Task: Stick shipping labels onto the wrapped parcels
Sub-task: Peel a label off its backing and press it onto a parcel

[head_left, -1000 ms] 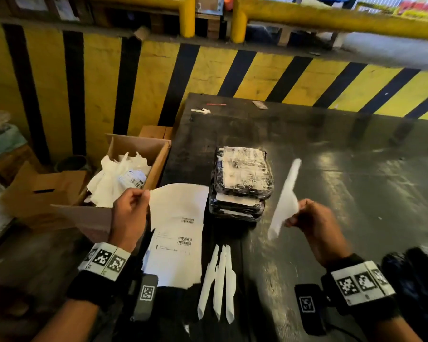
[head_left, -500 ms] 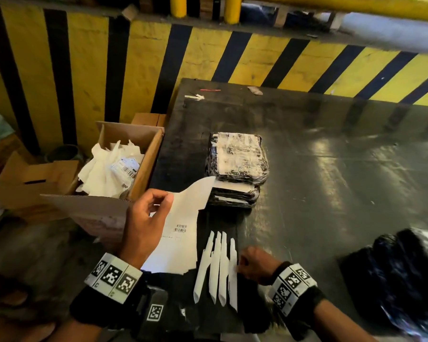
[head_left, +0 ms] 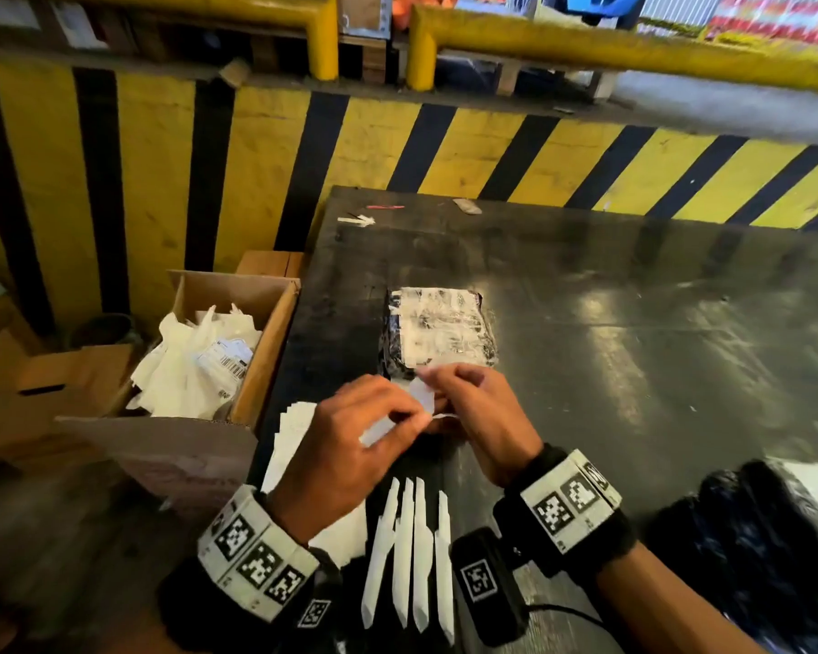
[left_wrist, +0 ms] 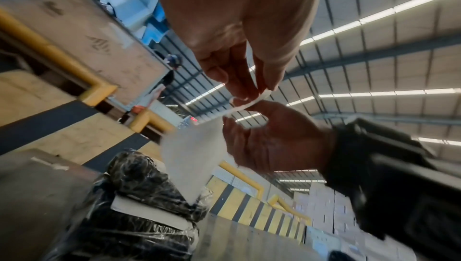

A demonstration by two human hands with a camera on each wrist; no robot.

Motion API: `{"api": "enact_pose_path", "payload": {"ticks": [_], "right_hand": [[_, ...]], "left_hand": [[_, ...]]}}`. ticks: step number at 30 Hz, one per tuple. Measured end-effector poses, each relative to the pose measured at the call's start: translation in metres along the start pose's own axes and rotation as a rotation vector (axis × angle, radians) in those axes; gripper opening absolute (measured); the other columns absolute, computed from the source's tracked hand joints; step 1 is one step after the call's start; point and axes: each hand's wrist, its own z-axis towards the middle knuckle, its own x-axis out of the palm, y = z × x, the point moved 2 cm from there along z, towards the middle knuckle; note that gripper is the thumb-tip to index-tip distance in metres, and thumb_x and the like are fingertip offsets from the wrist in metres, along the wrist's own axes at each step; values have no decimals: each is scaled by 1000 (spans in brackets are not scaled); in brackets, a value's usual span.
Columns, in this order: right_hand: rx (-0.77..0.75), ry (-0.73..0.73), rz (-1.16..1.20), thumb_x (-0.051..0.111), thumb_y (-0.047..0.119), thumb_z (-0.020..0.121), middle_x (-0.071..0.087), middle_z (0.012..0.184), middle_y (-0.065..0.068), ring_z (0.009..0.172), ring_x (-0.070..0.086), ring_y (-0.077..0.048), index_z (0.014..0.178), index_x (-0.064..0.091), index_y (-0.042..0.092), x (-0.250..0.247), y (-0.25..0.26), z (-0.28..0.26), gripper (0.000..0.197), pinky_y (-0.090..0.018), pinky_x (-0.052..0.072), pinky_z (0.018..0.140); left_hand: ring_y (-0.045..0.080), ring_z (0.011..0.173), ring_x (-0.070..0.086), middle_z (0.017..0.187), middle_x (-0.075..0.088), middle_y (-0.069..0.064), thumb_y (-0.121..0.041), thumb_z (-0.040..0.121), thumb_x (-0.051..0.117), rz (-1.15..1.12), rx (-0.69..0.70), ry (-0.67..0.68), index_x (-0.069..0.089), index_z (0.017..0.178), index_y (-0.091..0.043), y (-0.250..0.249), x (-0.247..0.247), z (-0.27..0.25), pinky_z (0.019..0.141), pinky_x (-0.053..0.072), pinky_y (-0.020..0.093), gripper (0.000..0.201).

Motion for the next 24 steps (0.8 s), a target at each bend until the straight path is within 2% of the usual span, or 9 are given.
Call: {"api": "enact_pose_path", "payload": {"ticks": [3, 7, 10, 12, 14, 16, 18, 21, 24], "right_hand": [[-153, -57, 4, 60, 1, 85, 58, 74, -14, 62, 54, -21, 81, 58, 3, -6, 8, 1, 5, -22, 48, 51], [-229, -124, 18, 59, 5, 86, 67, 75, -1, 67, 60, -9, 77, 59, 12, -25, 17, 8, 12, -18, 44, 53], [-220, -40, 37, 65, 12, 83, 69, 90, -16, 81, 62, -23, 83, 62, 8, -35, 20, 14, 5, -37, 47, 68], [-208, 29, 37, 67, 16, 80, 71, 93, -15, 84, 64, -23, 83, 63, 9, -40, 19, 20, 9, -36, 50, 73], [-192, 51, -3, 66, 13, 83, 71, 86, -9, 78, 65, -17, 80, 62, 8, -43, 13, 26, 7, -25, 52, 65], [-163, 13, -96, 63, 14, 86, 66, 77, -9, 67, 60, -15, 80, 61, -1, -49, 4, 36, 17, -23, 49, 58], [-121, -19, -182, 62, 17, 87, 62, 68, -11, 59, 55, -20, 77, 60, -7, -56, -6, 47, 26, -28, 48, 55], [-80, -34, -263, 61, 16, 88, 60, 53, 1, 47, 51, -15, 71, 63, -2, -65, -11, 64, 25, -25, 45, 47], [-99, -75, -339, 62, 16, 88, 60, 50, 3, 44, 51, -13, 70, 63, -2, -77, -2, 89, 25, -24, 42, 45]], "left_hand": [[7, 85, 58, 86, 63, -6, -28, 90, 59, -6, 18, 3, 69, 85, -14, 2, 6, -4, 75, 49, 30, 18], [6, 95, 58, 94, 64, -10, -44, 93, 48, -24, 42, -21, 72, 86, -17, 5, 0, -1, 81, 45, 28, 38], [9, 93, 61, 97, 66, -6, -47, 85, 56, -43, -233, -241, 68, 97, -18, 22, -7, 11, 78, 49, 23, 33], [10, 89, 66, 95, 71, -5, -46, 82, 64, -212, -514, -243, 67, 99, -18, 41, -7, 21, 73, 52, 21, 32], [12, 80, 69, 87, 74, 0, -29, 83, 67, -384, -672, -168, 69, 90, -12, 55, -3, 26, 65, 53, 19, 18], [12, 73, 69, 81, 74, 3, -18, 83, 67, -371, -705, -154, 69, 82, -10, 64, 2, 29, 60, 51, 17, 8], [14, 71, 70, 78, 74, 4, -14, 82, 68, -327, -705, -138, 69, 78, -9, 71, 8, 32, 60, 53, 22, 7], [19, 72, 71, 78, 75, 4, -13, 83, 68, -288, -735, -85, 69, 77, -8, 86, 21, 41, 66, 58, 38, 8], [12, 66, 70, 76, 74, 3, -14, 83, 68, -245, -758, -68, 70, 78, -7, 99, 32, 67, 60, 56, 30, 9]]}}
